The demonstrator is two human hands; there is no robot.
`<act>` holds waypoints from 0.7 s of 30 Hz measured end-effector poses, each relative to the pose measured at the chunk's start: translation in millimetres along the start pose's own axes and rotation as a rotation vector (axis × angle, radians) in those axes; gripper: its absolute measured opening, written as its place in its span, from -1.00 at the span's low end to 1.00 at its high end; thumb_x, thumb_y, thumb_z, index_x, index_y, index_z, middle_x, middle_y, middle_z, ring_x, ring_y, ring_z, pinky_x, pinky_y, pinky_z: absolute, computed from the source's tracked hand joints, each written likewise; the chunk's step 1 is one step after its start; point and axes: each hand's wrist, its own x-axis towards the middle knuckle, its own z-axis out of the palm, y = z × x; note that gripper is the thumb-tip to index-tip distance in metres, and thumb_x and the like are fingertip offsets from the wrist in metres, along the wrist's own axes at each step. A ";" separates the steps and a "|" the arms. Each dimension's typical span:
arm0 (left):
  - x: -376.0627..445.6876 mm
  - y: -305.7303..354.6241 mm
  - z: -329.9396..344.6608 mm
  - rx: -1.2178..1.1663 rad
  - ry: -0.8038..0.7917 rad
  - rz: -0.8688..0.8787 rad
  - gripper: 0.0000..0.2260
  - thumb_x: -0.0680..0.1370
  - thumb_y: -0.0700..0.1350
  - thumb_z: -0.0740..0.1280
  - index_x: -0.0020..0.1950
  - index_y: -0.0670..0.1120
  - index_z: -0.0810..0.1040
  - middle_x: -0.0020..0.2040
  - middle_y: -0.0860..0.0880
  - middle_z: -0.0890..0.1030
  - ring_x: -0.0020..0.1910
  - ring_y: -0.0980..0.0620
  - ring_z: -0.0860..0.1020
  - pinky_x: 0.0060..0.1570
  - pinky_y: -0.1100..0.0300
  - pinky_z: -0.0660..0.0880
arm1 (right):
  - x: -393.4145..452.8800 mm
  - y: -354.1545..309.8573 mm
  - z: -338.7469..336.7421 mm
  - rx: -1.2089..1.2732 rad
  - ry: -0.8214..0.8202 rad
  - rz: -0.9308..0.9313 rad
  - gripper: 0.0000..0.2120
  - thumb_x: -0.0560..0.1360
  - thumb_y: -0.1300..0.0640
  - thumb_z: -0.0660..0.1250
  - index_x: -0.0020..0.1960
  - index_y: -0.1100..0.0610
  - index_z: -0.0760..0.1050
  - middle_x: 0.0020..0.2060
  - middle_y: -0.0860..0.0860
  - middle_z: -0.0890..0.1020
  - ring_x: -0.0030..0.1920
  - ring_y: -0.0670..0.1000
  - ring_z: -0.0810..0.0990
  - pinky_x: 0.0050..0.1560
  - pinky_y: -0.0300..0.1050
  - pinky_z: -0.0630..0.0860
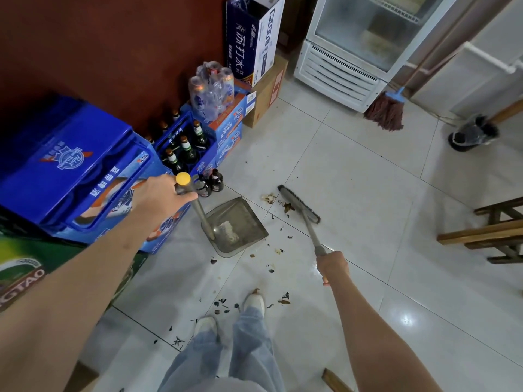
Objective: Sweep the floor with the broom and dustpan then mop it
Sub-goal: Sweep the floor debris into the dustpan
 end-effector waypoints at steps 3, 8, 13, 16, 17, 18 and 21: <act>0.6 -2.7 -0.6 -0.005 -0.004 0.040 -0.56 0.40 0.29 0.38 -0.21 -0.11 0.58 -0.32 -0.09 0.58 -0.23 -0.11 0.58 -0.34 0.19 0.39 | -7.7 3.2 8.4 -0.015 -0.026 0.017 -0.70 0.56 0.04 0.19 0.06 0.29 0.47 -0.37 0.12 0.54 -0.51 0.08 0.52 -0.31 -0.06 0.61; -5.0 -5.4 -1.7 0.003 0.017 0.078 -0.59 0.43 0.25 0.39 -0.20 -0.12 0.59 -0.30 -0.10 0.58 -0.26 -0.09 0.53 -0.34 0.18 0.38 | -29.7 -3.9 25.1 -0.022 -0.060 0.016 -0.79 0.52 0.21 0.17 0.10 0.25 0.44 -0.28 0.14 0.55 -0.49 0.08 0.51 -0.48 -0.14 0.51; -13.5 -18.7 -0.5 -0.008 0.042 0.097 -0.59 0.42 0.25 0.39 -0.23 -0.11 0.59 -0.35 -0.09 0.55 -0.27 -0.13 0.56 -0.38 0.20 0.38 | -53.8 -5.4 46.7 0.005 -0.073 0.002 -0.88 0.55 0.16 0.18 -0.01 0.23 0.33 -0.31 0.15 0.54 -0.51 0.08 0.48 -0.37 -0.07 0.56; -18.1 -24.9 -2.5 -0.063 0.033 0.072 -0.61 0.42 0.23 0.40 -0.26 -0.11 0.56 -0.38 -0.07 0.49 -0.31 -0.10 0.50 -0.39 0.21 0.33 | -62.5 -2.7 48.9 0.036 -0.069 -0.015 -0.75 0.56 0.05 0.18 -0.16 0.23 0.34 -0.36 0.15 0.51 -0.50 0.08 0.46 -0.34 -0.05 0.54; -19.9 -26.8 -3.1 -0.075 0.031 0.066 -0.61 0.42 0.23 0.41 -0.28 -0.11 0.55 -0.38 -0.07 0.49 -0.31 -0.10 0.50 -0.40 0.22 0.32 | -65.3 -2.1 47.9 0.031 -0.056 -0.017 -0.70 0.56 0.00 0.17 -0.20 0.22 0.34 -0.37 0.15 0.52 -0.51 0.08 0.47 -0.35 -0.06 0.53; -21.3 -29.7 -2.7 -0.082 0.030 0.069 -0.61 0.42 0.23 0.41 -0.29 -0.10 0.54 -0.38 -0.08 0.50 -0.31 -0.10 0.51 -0.40 0.22 0.32 | -67.5 -1.2 46.8 0.021 -0.046 -0.012 -0.67 0.56 -0.02 0.16 -0.19 0.23 0.36 -0.37 0.15 0.53 -0.53 0.09 0.49 -0.37 -0.09 0.53; -28.4 -38.6 -2.6 -0.085 0.034 0.085 -0.61 0.40 0.23 0.41 -0.31 -0.09 0.51 -0.33 -0.11 0.54 -0.27 -0.14 0.55 -0.38 0.17 0.40 | -71.0 -1.0 46.1 -0.028 -0.021 -0.013 -0.70 0.57 0.00 0.15 -0.09 0.25 0.42 -0.33 0.15 0.54 -0.48 0.12 0.54 -0.40 -0.13 0.50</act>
